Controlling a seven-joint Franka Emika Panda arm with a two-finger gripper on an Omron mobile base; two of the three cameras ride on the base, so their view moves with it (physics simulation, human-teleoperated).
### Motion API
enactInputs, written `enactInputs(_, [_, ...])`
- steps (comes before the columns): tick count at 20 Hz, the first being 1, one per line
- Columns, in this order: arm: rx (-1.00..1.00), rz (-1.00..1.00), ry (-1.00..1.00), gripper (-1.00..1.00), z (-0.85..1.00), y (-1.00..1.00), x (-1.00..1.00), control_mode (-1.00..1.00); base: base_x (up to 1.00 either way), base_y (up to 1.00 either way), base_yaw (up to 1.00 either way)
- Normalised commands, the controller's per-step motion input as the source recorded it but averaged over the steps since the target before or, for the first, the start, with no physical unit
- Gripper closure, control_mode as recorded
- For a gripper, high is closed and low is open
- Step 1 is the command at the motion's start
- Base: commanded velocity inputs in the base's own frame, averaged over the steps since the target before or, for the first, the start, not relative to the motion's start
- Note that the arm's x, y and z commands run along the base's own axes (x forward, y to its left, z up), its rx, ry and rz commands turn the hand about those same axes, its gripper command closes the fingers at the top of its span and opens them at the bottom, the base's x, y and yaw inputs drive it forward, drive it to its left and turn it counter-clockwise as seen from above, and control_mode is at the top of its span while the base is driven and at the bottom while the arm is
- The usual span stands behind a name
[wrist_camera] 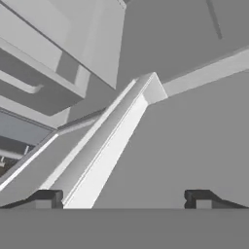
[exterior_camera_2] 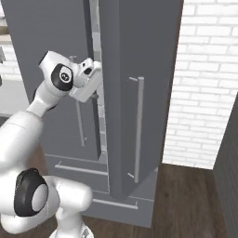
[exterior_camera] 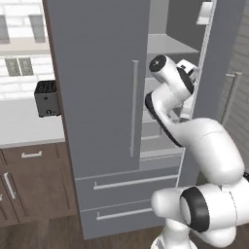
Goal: Take the strawberry from the fridge and place it on top of the pancake, located on the dining counter.
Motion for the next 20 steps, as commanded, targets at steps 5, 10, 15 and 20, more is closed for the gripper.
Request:
enactInputs(5, [0.00,-0.03,-0.03,-1.00,0.02,-0.97,-0.69,-1.00,0.00,0.00,0.00])
enactInputs(10, [0.04,-0.04,0.00,-1.00,0.05,-1.00,-0.30,-1.00,0.00,0.00,0.00])
enactInputs(15, [0.11,-0.04,0.00,-1.00,0.01,-1.00,-0.14,-1.00,0.00,0.00,0.00])
enactInputs(20, [0.10,0.02,-0.08,-1.00,0.00,-0.47,-0.18,-1.00,0.00,0.00,0.00])
